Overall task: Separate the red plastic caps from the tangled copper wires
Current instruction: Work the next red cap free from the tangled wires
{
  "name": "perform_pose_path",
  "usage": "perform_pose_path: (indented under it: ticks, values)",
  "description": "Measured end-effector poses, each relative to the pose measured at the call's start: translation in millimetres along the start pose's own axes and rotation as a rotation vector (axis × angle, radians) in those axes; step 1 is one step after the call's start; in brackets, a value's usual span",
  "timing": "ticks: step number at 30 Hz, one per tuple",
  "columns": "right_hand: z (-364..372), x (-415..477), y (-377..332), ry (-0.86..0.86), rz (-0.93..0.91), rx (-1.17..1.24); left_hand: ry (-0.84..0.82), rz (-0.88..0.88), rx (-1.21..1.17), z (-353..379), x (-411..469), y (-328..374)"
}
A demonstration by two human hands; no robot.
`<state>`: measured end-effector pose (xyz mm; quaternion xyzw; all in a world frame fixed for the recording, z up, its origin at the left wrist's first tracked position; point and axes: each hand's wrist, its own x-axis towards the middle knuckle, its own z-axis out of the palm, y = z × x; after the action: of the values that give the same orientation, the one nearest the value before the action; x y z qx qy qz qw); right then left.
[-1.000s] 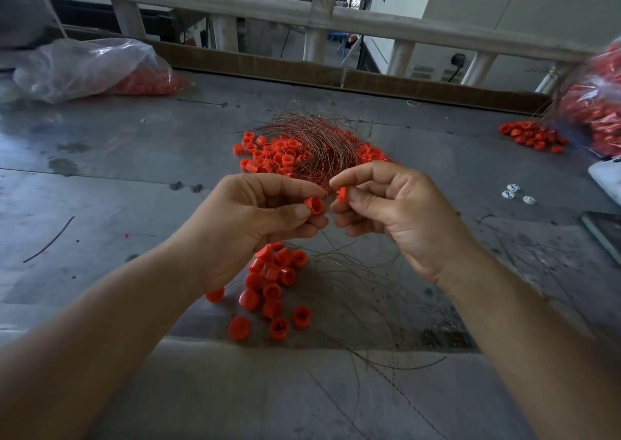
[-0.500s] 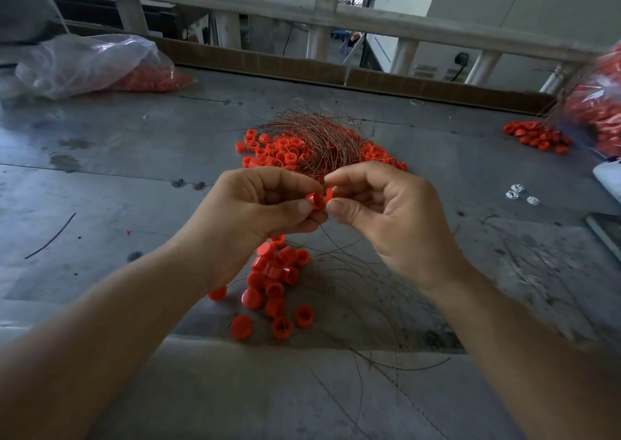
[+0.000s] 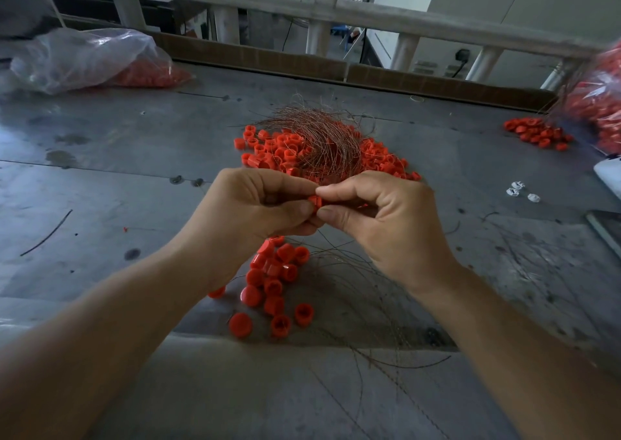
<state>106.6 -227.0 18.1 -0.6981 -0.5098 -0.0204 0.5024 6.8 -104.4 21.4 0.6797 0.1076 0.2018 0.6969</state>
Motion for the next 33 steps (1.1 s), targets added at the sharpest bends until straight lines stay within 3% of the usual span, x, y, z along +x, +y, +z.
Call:
perform_pose_path:
  ticks: [11,15,24,29,33]
  values:
    - [-2,-2,1,-0.011,-0.060,-0.060,-0.017,0.096,0.150,0,-3,-2]
    - [-4,-3,0,0.002,-0.028,-0.015,-0.049,-0.009,0.012,-1,-3,-3]
    - [-3,-2,-1,0.015,-0.089,-0.015,-0.074,-0.035,-0.069,-3,-3,-2]
    - [-7,0,-1,-0.038,-0.095,0.013,-0.140,-0.081,-0.092,-4,-2,0]
    - [-11,2,-2,-0.180,-0.007,0.081,-0.230,-0.120,-0.118,-8,-2,3]
